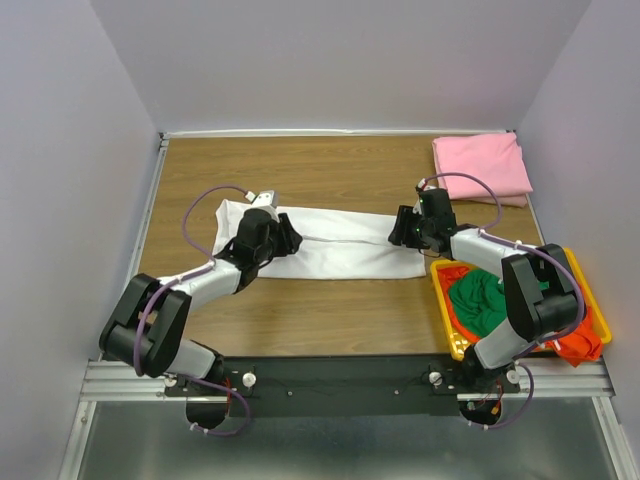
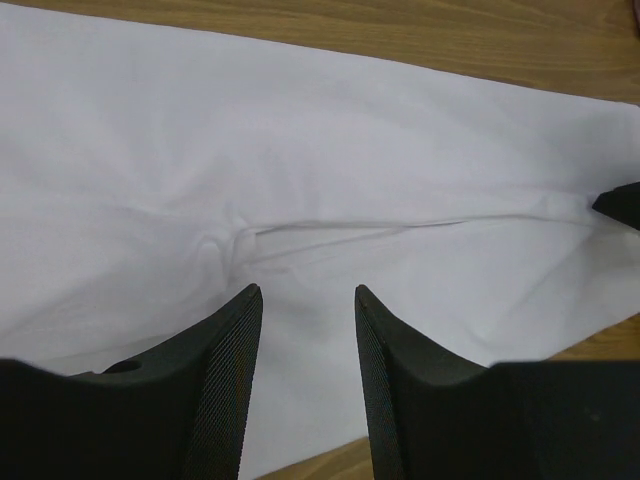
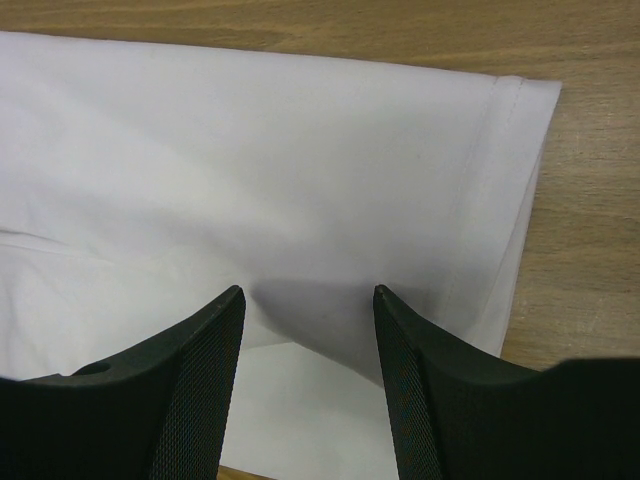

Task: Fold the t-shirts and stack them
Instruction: Fold the tshirt

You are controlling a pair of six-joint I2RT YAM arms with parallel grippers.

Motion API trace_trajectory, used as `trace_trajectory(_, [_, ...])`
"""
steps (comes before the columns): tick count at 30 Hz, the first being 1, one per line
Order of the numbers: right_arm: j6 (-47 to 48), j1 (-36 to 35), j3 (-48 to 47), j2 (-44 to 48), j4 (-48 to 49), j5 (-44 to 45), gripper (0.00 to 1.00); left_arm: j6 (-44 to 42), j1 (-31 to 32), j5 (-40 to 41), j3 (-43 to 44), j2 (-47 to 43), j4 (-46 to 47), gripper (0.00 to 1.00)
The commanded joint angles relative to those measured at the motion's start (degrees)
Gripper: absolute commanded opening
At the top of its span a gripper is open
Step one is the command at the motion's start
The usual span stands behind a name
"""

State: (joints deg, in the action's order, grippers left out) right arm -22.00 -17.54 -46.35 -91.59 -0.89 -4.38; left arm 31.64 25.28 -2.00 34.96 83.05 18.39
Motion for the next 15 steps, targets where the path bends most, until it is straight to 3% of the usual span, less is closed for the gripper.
trace_trajectory(1, [-0.3,-0.3,0.5,-0.1,0.4,0.3,0.62,2.9,0.6,1.5,-3.5,-4.5,-0.1,0.5])
trace_trajectory(9, [-0.3,-0.3,0.5,-0.3,0.4,0.0,0.62,4.8,1.7,1.5,-6.6,-13.2,0.2,0.5])
trace_trajectory(15, [-0.2,-0.3,0.8,0.3,0.3,0.0,0.62,1.1,1.7,8.2,0.8,-17.7,-5.9,0.53])
